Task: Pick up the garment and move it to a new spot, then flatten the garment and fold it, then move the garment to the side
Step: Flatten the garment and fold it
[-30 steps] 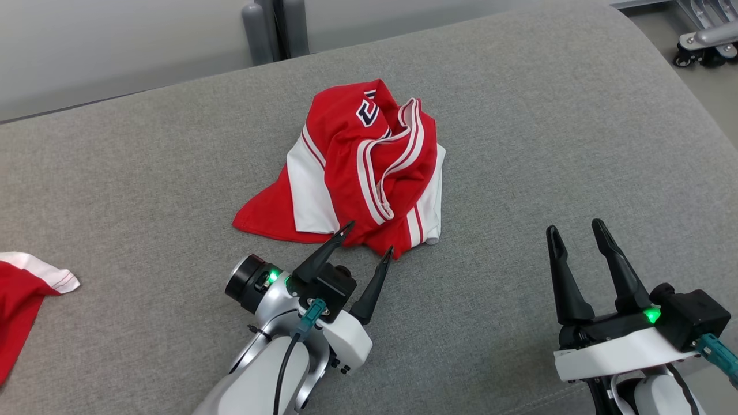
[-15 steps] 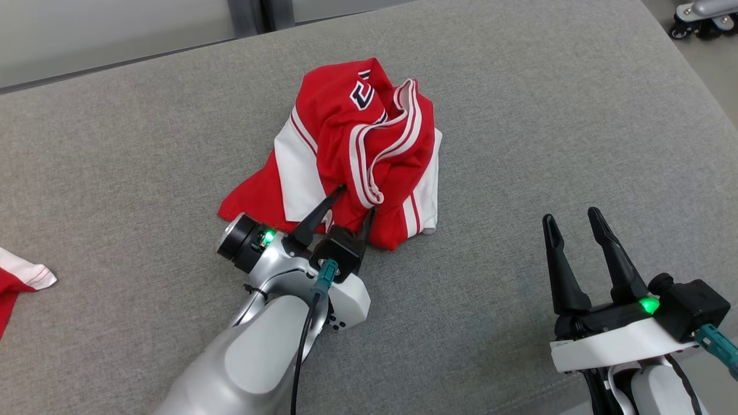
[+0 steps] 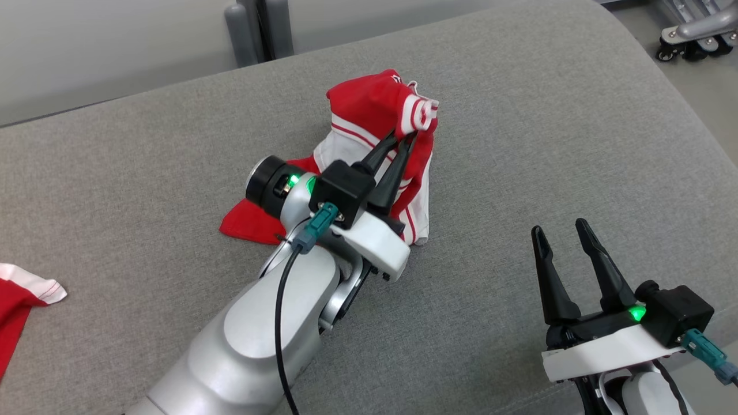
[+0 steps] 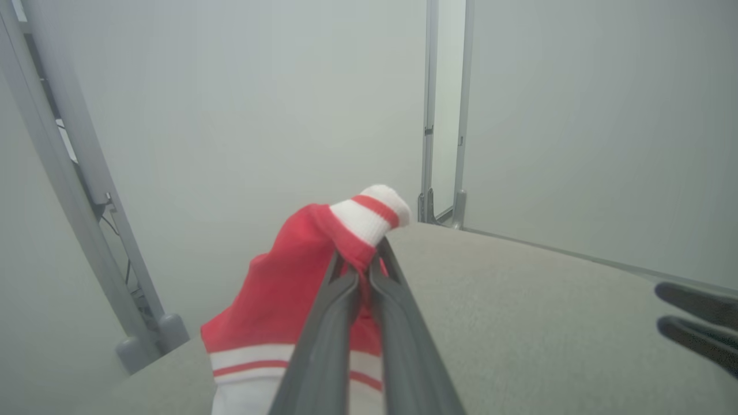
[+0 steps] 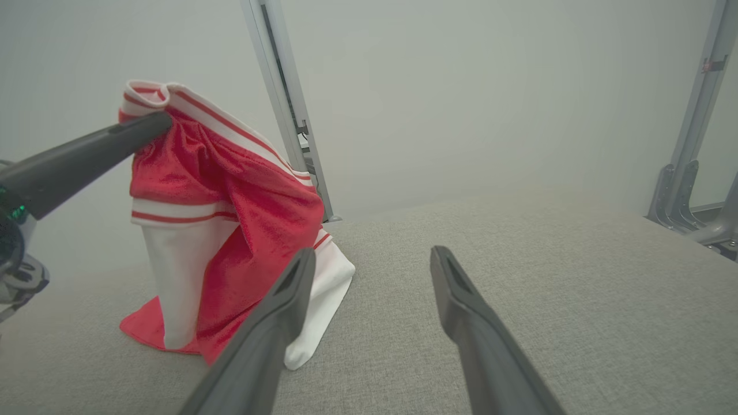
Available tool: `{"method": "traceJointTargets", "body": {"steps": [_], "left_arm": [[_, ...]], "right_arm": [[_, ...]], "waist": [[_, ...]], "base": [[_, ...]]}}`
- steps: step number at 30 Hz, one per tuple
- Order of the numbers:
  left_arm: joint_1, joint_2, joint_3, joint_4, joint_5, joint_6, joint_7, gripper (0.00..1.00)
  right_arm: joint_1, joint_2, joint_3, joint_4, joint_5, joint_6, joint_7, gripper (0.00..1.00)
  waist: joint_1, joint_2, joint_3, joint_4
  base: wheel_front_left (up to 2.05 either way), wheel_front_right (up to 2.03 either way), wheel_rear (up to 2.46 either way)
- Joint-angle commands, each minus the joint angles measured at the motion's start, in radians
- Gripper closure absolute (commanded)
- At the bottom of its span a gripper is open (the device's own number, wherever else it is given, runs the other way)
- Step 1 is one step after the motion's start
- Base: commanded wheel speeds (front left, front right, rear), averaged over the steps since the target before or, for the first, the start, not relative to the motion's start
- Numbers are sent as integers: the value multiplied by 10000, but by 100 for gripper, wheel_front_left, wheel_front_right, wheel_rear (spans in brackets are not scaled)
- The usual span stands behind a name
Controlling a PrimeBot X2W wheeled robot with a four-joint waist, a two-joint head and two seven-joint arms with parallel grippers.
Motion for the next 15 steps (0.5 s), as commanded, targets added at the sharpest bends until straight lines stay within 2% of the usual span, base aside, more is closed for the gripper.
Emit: {"method": "traceJointTargets", "body": {"steps": [1,7,15], "left_arm": [[-272,26,-28,-278,-391,-47,-39,100],[-1525,26,-506,-1474,-1971,346,-37,100],[-3576,35,-590,-2376,-3316,1269,-36,100]], "right_arm": [[68,-54,40,54,-18,1,-17,0],[243,-52,344,210,23,1,-16,0],[327,-58,835,403,100,1,-16,0]], "waist": [[0,0,-239,-87],[0,0,-835,-383],[0,0,-1246,-957]], "base": [[0,0,0],[0,0,0],[0,0,0]]}}
